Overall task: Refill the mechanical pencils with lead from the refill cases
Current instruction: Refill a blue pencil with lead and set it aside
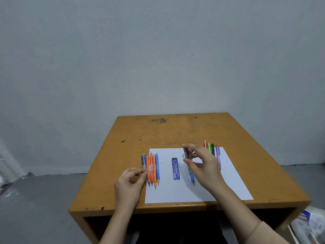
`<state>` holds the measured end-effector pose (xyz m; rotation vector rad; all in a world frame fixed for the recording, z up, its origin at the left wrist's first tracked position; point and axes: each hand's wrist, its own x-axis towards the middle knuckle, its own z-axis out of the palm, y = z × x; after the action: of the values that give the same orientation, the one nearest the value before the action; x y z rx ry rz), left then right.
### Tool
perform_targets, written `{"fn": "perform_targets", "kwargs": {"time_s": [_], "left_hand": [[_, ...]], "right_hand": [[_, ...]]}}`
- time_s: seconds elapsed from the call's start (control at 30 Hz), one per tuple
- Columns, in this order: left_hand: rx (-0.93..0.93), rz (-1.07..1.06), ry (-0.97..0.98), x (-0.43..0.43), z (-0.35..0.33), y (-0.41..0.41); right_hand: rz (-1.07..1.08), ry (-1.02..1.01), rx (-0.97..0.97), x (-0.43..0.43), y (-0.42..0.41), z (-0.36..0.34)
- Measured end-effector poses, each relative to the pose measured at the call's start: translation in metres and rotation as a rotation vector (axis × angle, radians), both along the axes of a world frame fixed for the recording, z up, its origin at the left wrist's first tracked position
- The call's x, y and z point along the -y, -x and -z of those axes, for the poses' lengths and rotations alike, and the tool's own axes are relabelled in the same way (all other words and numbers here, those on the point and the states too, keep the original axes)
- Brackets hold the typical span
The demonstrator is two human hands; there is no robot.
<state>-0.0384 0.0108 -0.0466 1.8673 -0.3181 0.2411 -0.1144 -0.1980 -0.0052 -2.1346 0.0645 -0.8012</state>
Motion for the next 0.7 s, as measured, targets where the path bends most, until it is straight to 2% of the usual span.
{"fn": "perform_targets", "kwargs": {"time_s": [0.47,0.7], "left_hand": [[-0.020,-0.007,0.011,-0.001,0.000,0.001],[-0.023,-0.015,0.017,0.000,-0.001,0.000]], "right_hand": [[-0.070,-0.254,-0.097,-0.012,-0.020,-0.016],[-0.078,-0.280,-0.226,-0.020,-0.039,-0.008]]}}
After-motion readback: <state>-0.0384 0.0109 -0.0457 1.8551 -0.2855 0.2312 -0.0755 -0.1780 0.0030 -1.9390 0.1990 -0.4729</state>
